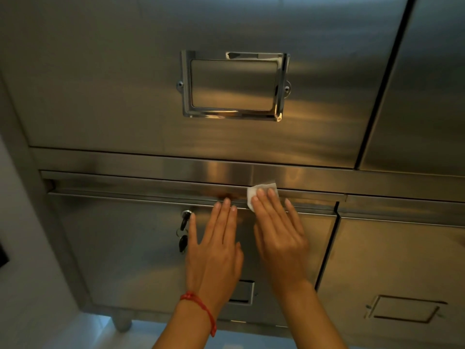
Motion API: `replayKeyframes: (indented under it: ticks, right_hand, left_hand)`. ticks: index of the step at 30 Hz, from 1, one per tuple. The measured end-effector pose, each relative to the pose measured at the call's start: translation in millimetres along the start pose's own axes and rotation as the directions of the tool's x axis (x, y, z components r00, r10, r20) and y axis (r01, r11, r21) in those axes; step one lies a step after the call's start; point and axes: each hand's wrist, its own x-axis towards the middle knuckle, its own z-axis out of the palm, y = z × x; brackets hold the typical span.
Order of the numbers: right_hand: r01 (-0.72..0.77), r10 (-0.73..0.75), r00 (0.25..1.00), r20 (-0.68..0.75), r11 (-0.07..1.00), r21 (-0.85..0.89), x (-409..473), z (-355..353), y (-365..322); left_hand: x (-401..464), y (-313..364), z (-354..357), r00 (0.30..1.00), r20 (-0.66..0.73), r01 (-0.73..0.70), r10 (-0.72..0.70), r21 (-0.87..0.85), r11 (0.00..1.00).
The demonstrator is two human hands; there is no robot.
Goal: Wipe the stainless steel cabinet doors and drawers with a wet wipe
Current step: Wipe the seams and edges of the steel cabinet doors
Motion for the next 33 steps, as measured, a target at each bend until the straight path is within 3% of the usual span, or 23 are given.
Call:
replayKeyframes:
  ticks: [5,13,19,27,33]
  right_hand:
    - [-0.085,0.086,0.996,-0.038,0.996,0.022,-6.5,3.8,-8.3]
    - [0.041,-0.041,0.999,-0.005,0.999,0.004,-0.2,7.7,-9.3]
    - [-0.033,0.033,0.998,-0.047,0.999,0.003,-2.2,7.5,-9.2]
    - [0.039,-0.038,0.999,-0.027,0.999,0.009,2.2,9.5,-3.2]
    - [-0.052,0.054,0.997,-0.056,0.998,0.028,-1.8,14.3,-19.1]
  left_hand:
    - [0.2,-3.8,3.5,1.000,-0.017,-0.003,0.003,0.012,1.000]
    - [1.2,1.9,3.2,0.999,-0.008,0.042,-0.042,-0.031,0.999]
    - [-0.2,0.6,3.5,0.999,0.004,0.041,-0.041,-0.039,0.998]
    - [1.4,1.2,3.3,1.000,0.001,0.028,-0.028,-0.016,0.999]
    - [4.0,0.4,-4.4,0.997,0.056,0.048,-0.046,-0.039,0.998]
